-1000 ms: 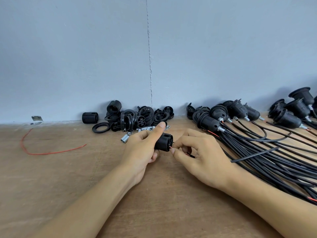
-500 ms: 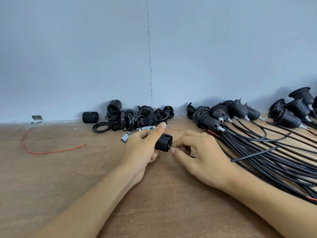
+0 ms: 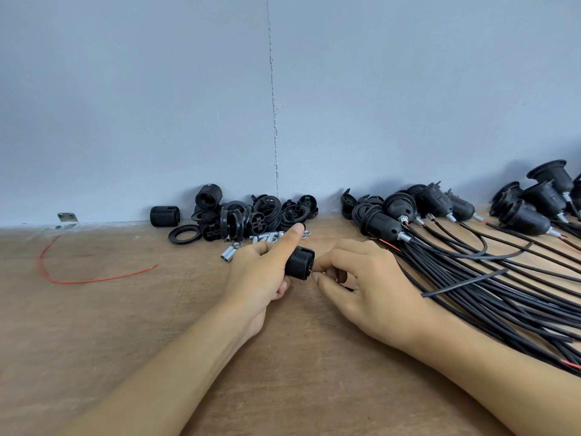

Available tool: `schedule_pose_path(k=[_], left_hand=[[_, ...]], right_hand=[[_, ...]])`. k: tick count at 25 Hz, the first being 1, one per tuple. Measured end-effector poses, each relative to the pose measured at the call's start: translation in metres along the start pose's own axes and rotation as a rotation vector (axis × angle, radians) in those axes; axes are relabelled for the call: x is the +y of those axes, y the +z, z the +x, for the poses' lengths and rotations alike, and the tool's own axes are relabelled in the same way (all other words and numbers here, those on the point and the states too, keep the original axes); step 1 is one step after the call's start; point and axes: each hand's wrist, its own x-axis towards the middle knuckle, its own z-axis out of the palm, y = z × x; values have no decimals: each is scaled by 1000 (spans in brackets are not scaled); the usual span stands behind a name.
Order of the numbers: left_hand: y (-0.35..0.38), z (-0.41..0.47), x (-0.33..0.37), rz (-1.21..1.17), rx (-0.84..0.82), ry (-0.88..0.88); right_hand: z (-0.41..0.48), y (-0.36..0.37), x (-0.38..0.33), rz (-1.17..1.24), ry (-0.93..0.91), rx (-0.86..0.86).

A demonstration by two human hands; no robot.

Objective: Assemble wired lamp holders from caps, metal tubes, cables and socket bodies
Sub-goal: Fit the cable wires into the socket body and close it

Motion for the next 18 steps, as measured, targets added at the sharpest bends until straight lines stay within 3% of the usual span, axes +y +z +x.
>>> schedule_pose_path(k=[8, 18], left_hand=[[5, -1, -5, 36, 82, 52], [2, -3, -1, 37, -9, 2]], right_hand=[[-1, 1, 0, -11, 43, -29], [0, 0, 0, 63, 99, -5]])
